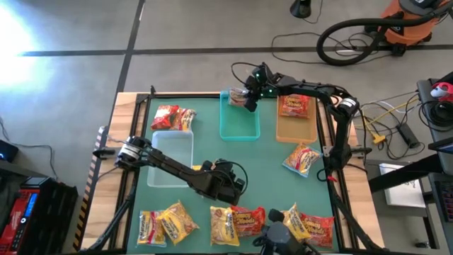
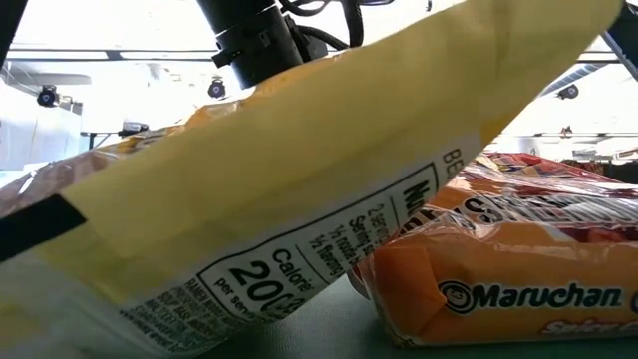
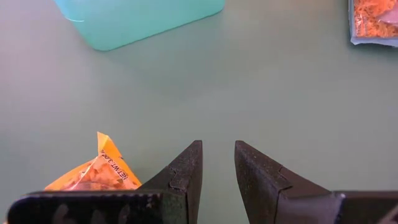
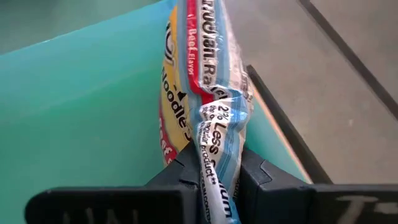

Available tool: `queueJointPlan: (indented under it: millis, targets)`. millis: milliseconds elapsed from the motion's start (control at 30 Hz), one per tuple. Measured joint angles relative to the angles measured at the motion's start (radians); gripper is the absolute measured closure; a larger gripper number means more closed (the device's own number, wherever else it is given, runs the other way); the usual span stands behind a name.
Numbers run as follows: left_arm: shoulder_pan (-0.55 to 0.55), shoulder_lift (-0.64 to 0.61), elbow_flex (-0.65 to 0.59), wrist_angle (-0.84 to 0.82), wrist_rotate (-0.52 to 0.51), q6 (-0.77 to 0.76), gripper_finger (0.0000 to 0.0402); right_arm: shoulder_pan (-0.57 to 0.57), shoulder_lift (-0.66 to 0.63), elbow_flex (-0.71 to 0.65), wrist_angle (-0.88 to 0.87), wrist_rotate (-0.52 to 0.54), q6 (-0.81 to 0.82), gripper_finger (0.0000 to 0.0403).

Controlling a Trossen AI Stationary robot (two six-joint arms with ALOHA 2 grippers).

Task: Sort Maruchan noodles
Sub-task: Put the blue noodle pack into the blue bin, then put the yellow noodle pack into the transparent bin

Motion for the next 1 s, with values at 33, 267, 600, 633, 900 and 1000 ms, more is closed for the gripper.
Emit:
queueJointPlan:
  millis: [33,267,600,633,900,1000]
  targets:
    - [0.0,0.0,0.0,0.0,0.0,-0.003,0.0325,-0.002,-0.002,0.003,0.001,0.001,0.0,0.0353]
    - [-0.002,0.0,0.0,0.002,0.001,-0.004,0.0325,-0.006,-0.003,0.015,-0.001,0.0,-0.008,0.0362]
    - [-0.003,0.0,0.0,0.008,0.002,-0.004,0.0325,-0.009,-0.01,0.015,-0.001,0.078,-0.001,0.0332]
    - [-0.003,0.0,0.0,0.008,0.002,-0.004,0.0325,-0.011,-0.01,0.015,-0.001,0.083,-0.001,0.032]
    - [-0.003,0.0,0.0,0.006,0.002,-0.004,0.0325,-0.011,-0.016,0.064,-0.076,0.232,0.039,0.0239]
    - [-0.003,0.0,-0.001,-0.001,0.002,-0.004,0.0325,-0.012,-0.02,0.134,-0.211,0.305,0.069,0.0226]
